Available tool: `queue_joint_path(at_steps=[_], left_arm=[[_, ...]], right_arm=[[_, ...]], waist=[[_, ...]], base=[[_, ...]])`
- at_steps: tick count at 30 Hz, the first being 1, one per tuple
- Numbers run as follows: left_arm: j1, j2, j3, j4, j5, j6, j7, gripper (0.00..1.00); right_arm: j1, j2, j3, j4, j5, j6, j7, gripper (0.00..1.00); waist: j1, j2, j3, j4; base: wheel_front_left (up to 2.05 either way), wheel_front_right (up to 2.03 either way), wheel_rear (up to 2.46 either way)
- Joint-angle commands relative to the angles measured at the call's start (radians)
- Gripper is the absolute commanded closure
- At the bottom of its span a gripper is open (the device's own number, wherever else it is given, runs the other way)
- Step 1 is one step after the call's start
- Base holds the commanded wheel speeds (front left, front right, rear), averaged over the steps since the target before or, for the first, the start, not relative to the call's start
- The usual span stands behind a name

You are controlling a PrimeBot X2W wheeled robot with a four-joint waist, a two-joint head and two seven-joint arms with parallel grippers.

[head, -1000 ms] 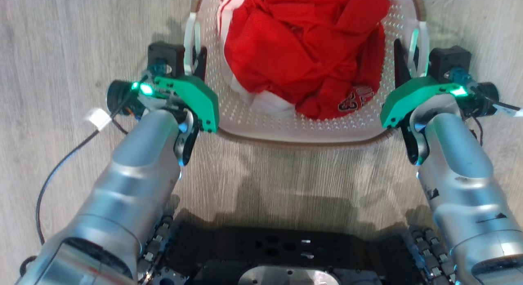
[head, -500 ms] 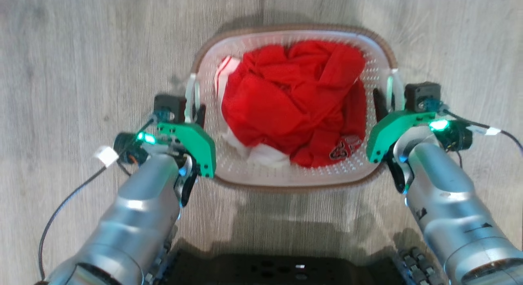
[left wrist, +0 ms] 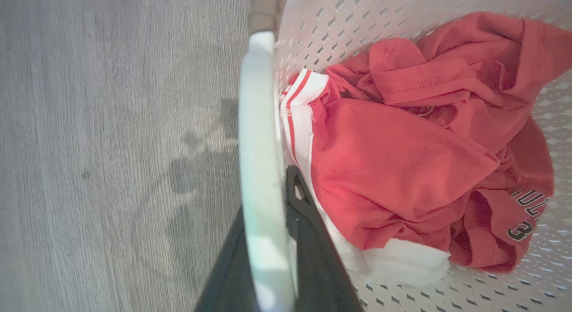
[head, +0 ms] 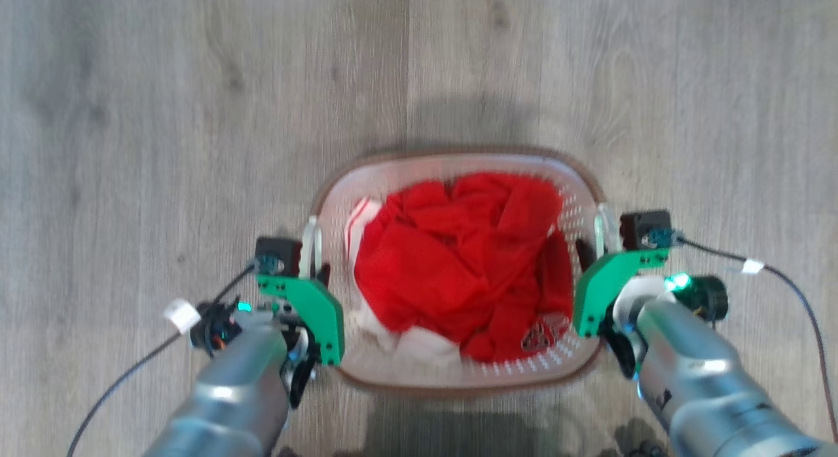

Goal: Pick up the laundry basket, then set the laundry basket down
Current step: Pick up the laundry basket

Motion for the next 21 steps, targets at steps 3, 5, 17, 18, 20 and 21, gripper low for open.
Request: queue_joint_path(at_steps=[3, 5, 17, 18, 20, 21], left_arm=[[0.044, 0.032, -0.011, 0.012, -0.019, -0.001, 0.015, 1.0], [0.065, 0.032, -0.023, 0.019, -0.032, -0.002, 0.028, 1.0], [0.174, 0.032, -0.069, 0.05, -0.091, -0.004, 0.049, 1.0], [0.18, 0.032, -0.073, 0.052, -0.094, -0.004, 0.051, 1.0], [0.191, 0.032, -0.08, 0.055, -0.099, -0.007, 0.056, 1.0], [0.196, 0.032, -0.084, 0.056, -0.102, -0.008, 0.058, 1.0]], right_arm=[[0.068, 0.003, 0.063, 0.012, 0.036, 0.001, 0.022, 1.0], [0.086, 0.003, 0.089, 0.016, 0.065, 0.001, 0.038, 1.0], [0.175, 0.003, 0.233, 0.01, 0.202, 0.001, 0.114, 1.0], [0.182, 0.003, 0.244, 0.01, 0.212, 0.001, 0.118, 1.0], [0.195, 0.003, 0.264, 0.009, 0.229, 0.001, 0.126, 1.0], [0.202, 0.003, 0.274, 0.01, 0.238, 0.001, 0.129, 1.0]], waist=[[0.0001, -0.0001, -0.092, -0.01], [0.0001, -0.0001, -0.13, -0.013], [0.0001, -0.0001, -0.33, -0.032], [0.0001, -0.0001, -0.344, -0.033], [0.0001, -0.0001, -0.372, -0.037], [0.0001, -0.0001, -0.385, -0.038]], base=[[0.0, 0.0, 0.0], [0.0, 0.0, 0.0], [0.0, 0.0, 0.0], [0.0, 0.0, 0.0], [0.0, 0.0, 0.0], [0.0, 0.0, 0.0]])
